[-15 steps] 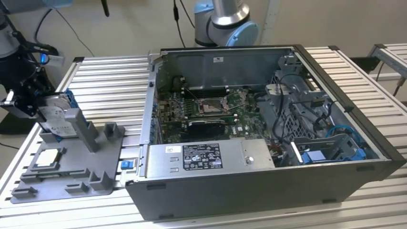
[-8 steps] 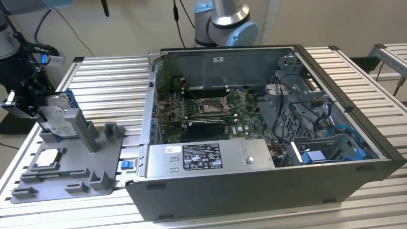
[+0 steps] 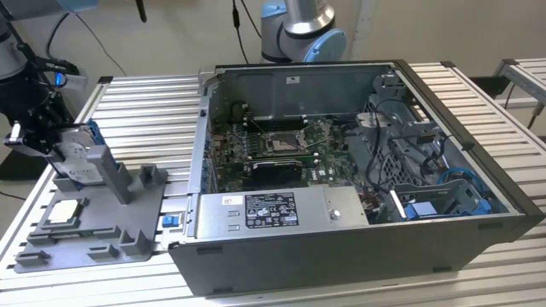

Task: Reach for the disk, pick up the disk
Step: 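Pick up the disk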

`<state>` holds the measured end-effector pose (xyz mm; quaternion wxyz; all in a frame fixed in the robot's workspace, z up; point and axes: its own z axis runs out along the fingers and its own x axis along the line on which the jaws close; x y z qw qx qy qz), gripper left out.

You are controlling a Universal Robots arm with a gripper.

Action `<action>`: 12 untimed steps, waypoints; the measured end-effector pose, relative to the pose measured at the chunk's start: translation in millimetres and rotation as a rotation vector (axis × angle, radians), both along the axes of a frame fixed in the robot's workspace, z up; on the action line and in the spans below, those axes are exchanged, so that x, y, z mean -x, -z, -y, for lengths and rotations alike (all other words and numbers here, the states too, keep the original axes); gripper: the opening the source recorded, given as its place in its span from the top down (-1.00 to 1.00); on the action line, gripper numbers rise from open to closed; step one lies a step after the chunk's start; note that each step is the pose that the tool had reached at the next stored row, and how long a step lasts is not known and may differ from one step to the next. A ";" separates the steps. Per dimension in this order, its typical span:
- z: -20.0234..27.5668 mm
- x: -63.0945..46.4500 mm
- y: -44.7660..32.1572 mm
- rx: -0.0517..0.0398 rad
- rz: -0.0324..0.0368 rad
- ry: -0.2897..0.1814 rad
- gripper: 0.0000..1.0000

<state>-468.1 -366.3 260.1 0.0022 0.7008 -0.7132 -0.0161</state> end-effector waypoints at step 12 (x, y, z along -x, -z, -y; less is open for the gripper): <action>-0.1 0.0 0.1 -0.0054 0.0000 0.000 1.00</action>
